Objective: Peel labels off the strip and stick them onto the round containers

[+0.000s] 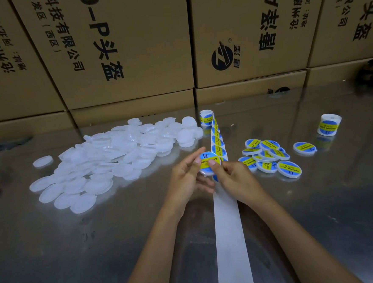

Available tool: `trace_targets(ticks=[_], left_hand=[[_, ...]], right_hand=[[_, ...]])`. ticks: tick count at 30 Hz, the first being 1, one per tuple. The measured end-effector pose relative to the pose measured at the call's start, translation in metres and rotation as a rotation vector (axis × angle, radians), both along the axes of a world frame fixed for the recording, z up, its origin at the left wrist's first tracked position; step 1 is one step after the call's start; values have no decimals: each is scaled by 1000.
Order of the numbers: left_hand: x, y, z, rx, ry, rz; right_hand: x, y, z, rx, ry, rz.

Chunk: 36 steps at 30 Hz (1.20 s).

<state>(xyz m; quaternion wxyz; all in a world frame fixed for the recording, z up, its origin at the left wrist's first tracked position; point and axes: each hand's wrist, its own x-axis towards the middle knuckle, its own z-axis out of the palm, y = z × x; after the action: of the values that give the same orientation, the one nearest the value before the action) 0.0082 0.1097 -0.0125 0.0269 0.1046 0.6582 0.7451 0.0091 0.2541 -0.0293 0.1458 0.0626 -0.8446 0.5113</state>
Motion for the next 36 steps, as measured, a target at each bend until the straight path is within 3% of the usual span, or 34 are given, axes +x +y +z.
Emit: trace_targets(ticks=[3,7,13,18,27,31,36], left_hand=[[-1,5,-1,-22,-34,66],[-5,-2,-7,-124,-16,189],[-10,-6,-15,-206,1,245],[-15,-7,-22,-240,8,262],[-22,-8,-33,-275,-40,311],[-27,-3,-33,-322,-27,395],[-46,4,-25,-495,27,476]], right_hand=[[-2,4,5,-95,-91,-82],[-5,16,10,-579,-229,-239],[-9,39,12,-1112,-352,-319],[-9,46,11,-1268,-375,-306],[-6,36,13,-1020,-389,-245],[-8,23,8,-722,-317,-279],[-12,13,-6,-78,-17,-302]])
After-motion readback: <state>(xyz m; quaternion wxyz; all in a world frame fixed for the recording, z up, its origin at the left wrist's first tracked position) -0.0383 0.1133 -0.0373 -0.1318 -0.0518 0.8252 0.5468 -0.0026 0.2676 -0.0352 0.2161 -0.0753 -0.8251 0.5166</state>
